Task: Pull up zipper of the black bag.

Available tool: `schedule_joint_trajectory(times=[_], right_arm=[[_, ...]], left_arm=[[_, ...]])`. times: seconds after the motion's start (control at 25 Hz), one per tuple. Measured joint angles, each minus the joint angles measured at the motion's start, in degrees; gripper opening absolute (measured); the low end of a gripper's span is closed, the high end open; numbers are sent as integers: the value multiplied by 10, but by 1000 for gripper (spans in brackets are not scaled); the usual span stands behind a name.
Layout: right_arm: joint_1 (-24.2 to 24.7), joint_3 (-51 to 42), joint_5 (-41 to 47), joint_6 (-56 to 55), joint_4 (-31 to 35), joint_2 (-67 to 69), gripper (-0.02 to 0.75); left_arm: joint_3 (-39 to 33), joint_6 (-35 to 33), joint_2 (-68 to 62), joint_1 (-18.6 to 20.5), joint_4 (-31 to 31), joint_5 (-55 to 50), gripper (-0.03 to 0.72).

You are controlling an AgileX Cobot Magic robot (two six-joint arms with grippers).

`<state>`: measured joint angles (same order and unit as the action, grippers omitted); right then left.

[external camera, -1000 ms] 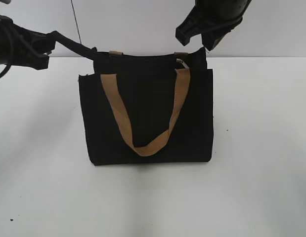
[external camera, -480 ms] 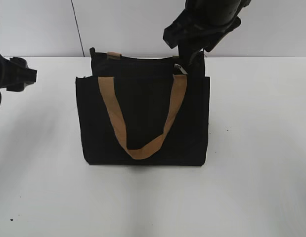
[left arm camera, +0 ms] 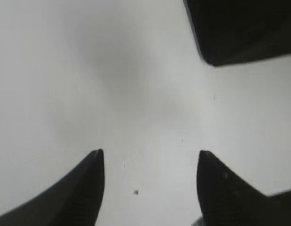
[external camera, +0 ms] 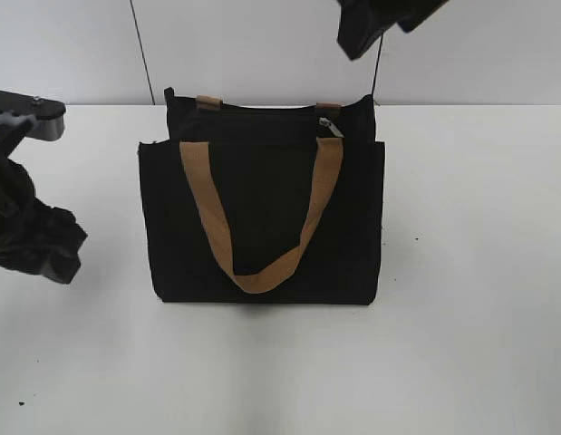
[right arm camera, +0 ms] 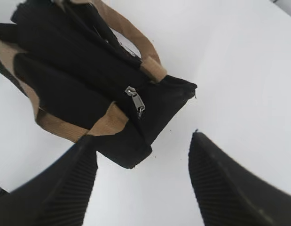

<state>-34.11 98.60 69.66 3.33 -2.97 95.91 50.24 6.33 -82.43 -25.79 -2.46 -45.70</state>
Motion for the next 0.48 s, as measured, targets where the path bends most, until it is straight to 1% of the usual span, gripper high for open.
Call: schedule_joint_trajectory(times=[0.12,0.2,0.28,0.36,0.48], right_arm=[[0,-4,0,1,9,-48,474],[0,-28,-1,3,10,-90,474],[0,-71,-1,3,10,-135,474],[0,-137,-1,3,12,-186,474],[0,-245,-1,-3,25,-283,474]], left_arm=[[21,-27,36,0,20,-100,473],[22,-34,74,0,25,-146,473],[22,-37,125,0,25,-186,473],[20,-37,180,0,25,-213,473],[-2,-38,278,0,25,-231,473]])
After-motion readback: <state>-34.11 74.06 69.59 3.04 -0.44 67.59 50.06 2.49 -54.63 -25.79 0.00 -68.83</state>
